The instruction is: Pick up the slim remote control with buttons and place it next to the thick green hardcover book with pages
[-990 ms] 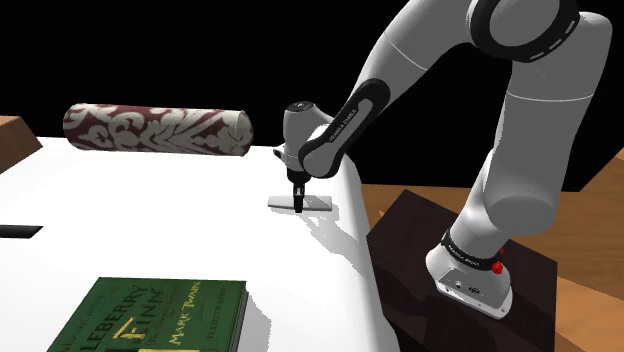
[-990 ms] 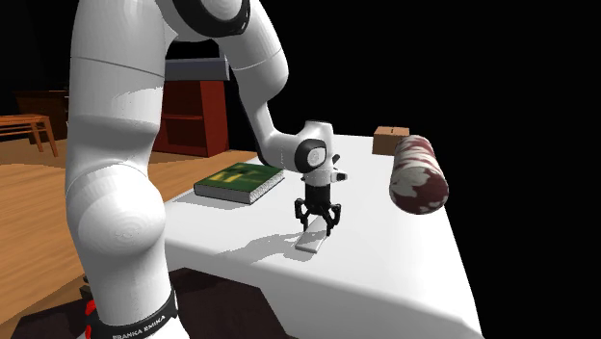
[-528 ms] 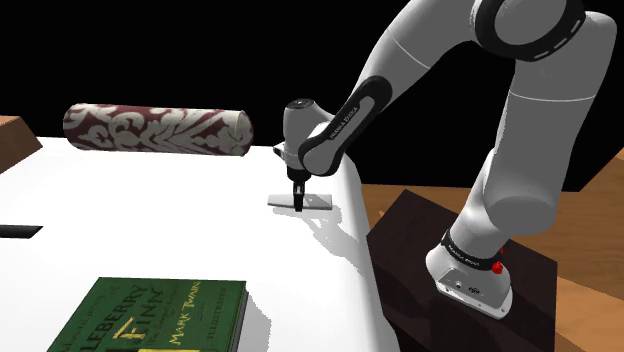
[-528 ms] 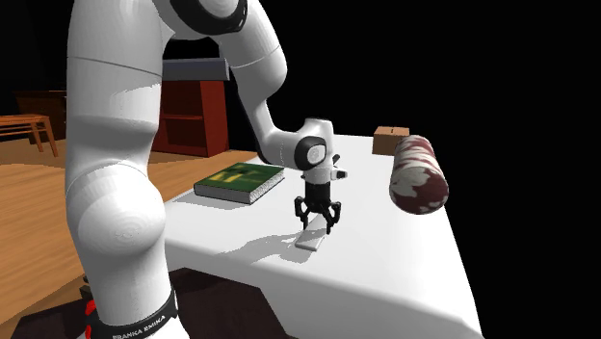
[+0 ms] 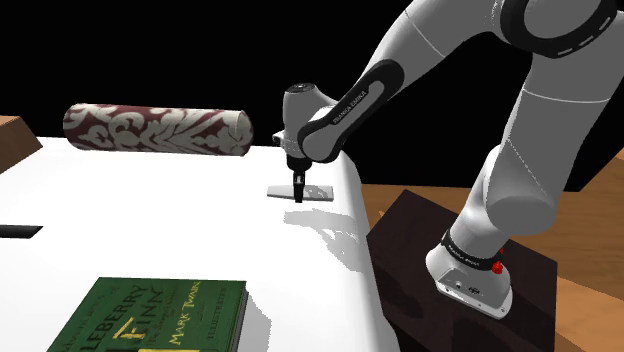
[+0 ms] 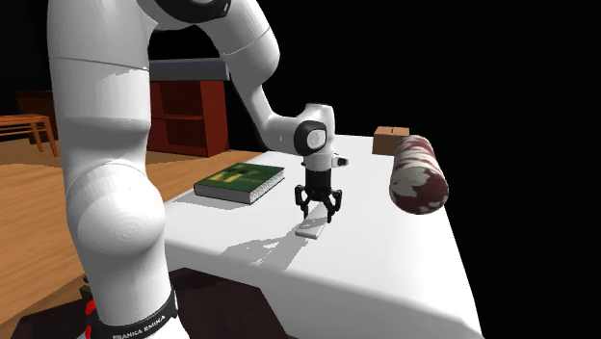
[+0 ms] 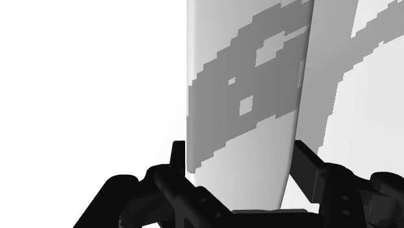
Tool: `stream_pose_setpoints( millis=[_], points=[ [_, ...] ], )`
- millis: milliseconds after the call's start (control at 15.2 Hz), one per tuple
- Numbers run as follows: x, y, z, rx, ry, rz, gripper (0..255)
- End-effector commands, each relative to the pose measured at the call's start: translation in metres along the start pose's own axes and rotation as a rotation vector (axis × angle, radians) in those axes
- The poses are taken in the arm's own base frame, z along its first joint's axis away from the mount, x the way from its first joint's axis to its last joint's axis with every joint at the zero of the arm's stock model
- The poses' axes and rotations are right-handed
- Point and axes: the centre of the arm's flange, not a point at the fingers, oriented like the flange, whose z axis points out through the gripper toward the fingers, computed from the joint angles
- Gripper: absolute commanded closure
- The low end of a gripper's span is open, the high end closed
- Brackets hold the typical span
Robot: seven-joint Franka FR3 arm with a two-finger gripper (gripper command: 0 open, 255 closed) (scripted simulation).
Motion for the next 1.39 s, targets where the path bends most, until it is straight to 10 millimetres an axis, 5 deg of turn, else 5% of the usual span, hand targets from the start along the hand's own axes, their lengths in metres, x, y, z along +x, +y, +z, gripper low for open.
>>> stream_pose_setpoints(
  millis=[0,858,1320],
  points=[
    [0.0,-0.001,-0.012,0.0,0.0,0.0,255],
    [-0.001,0.0,-0.078,0.0,0.0,0.0,255],
    [0.083,-0.038,-0.079,0.0,0.0,0.0,255]
  ],
)
